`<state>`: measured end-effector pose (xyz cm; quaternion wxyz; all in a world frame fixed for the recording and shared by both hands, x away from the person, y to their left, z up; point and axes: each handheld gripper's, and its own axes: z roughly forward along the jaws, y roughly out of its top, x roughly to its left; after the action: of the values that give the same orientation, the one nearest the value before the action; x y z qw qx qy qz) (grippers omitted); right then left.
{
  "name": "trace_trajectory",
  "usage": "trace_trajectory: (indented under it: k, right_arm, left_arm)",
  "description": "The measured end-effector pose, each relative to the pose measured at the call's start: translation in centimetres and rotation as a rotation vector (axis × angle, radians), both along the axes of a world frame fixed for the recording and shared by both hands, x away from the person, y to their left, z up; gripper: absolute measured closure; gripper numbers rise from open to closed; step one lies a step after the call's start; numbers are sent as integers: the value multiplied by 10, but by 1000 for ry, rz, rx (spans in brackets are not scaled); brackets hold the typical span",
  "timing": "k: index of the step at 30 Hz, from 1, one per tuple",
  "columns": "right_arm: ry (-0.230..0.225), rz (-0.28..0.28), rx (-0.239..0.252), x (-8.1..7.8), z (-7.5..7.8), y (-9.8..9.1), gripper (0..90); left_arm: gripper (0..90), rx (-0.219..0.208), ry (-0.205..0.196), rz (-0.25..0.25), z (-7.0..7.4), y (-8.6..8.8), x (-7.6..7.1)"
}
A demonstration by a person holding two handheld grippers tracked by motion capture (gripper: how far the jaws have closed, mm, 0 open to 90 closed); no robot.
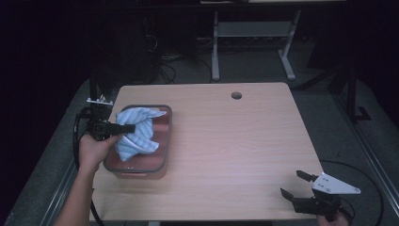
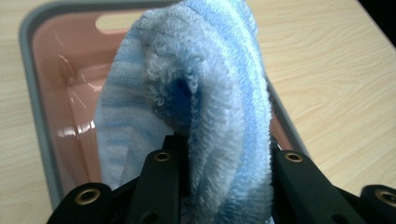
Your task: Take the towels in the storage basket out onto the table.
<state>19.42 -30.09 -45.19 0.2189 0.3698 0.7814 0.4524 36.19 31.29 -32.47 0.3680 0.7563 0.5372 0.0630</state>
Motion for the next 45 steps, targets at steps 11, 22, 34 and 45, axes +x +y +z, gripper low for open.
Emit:
trace_trajectory:
  k: [11,22,34,45]
  right_arm:
    - [-3,3,-4,1,1,-1,137]
    - [-6,1,-1,0,1,-3,137]
    - [2,-1,0,0,1,-1,137]
    - [-5,0,3,1,1,-1,137]
  left_arm:
    - [705,-20,-53,-27,29,-7,-4]
    - [703,-55,-93,-73,51,-28,-4]
    - [702,-71,-111,-135,67,-54,-1]
    - [702,-90,-117,-196,74,-86,8]
